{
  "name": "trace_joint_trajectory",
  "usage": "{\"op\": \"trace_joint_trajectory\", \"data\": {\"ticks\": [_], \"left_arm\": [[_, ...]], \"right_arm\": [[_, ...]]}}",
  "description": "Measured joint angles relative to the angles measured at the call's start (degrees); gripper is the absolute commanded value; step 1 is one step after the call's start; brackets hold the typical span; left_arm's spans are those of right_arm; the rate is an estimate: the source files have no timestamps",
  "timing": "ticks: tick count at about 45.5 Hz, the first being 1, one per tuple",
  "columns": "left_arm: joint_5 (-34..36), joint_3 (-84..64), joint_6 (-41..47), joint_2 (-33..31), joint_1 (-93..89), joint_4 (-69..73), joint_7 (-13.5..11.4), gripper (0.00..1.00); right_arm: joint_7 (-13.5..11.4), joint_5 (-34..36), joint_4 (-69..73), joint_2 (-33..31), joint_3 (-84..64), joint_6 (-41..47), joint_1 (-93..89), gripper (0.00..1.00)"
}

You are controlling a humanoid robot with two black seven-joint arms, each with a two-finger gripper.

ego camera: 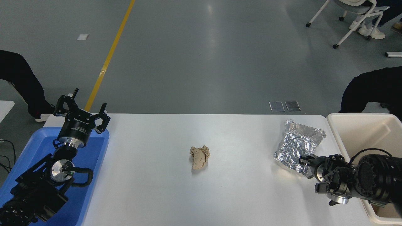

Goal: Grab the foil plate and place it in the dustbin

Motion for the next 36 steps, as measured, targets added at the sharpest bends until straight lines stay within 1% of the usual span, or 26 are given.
{"op": "trace_joint_trajectory", "data": {"ticks": [7, 20, 27, 36], "left_arm": [[0.00, 0.00, -0.03, 0.00, -0.05, 0.00, 0.00, 0.99], [-0.02, 0.03, -0.05, 0.00, -0.06, 0.01, -0.01, 0.99], [0.01, 0.04, -0.06, 0.00, -0.04, 0.00, 0.00, 0.99], [0.01, 0.04, -0.05, 0.00, -0.03, -0.01, 0.00, 0.99]], "right_arm": [[0.05, 0.00, 2.28, -1.78, 0.41, 0.09, 2.70, 0.00], [0.59, -1.73, 13.83, -9.42, 0.59, 2.13, 16.08, 0.00], [0.71, -3.14, 20.84, -13.92, 0.22, 6.97, 26.36, 0.00], [0.79, -3.96, 26.27, -18.53, -0.13, 16.05, 38.62, 0.00]]}}
